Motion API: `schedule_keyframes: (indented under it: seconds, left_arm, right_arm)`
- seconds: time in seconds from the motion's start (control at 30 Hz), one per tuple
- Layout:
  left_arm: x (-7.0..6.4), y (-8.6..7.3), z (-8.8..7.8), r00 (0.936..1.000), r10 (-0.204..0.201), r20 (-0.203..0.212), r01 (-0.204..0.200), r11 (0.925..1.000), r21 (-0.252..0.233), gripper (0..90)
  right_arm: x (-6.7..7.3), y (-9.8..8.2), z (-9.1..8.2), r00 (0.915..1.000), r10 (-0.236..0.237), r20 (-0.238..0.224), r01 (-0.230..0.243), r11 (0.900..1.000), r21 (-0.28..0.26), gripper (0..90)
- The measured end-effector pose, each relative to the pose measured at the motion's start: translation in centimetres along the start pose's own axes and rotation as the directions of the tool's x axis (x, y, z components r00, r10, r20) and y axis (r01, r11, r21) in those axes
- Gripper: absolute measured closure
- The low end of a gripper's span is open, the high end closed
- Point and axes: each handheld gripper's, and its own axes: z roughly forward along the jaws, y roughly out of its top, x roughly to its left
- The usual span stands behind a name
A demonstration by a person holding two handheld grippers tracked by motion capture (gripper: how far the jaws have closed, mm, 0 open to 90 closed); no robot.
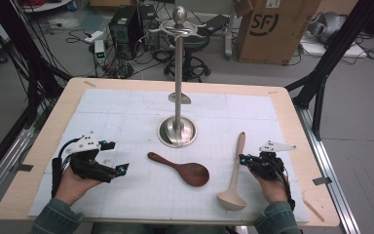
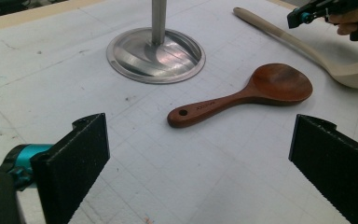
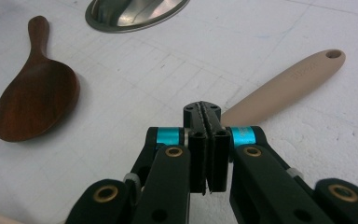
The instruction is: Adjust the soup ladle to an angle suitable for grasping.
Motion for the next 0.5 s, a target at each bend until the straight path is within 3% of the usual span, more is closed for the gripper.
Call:
schedule_keyframes:
  seconds: [0.5]
  left_arm:
    - [0.00, -0.02, 0.05, 1.0000, -0.001, -0.002, 0.001, 1.0000, -0.002, 5.5]
  right_arm:
    - [-0.53, -0.22, 0.68, 0.9986, 0.018, 0.050, -0.021, 0.998, 0.058, 89.6]
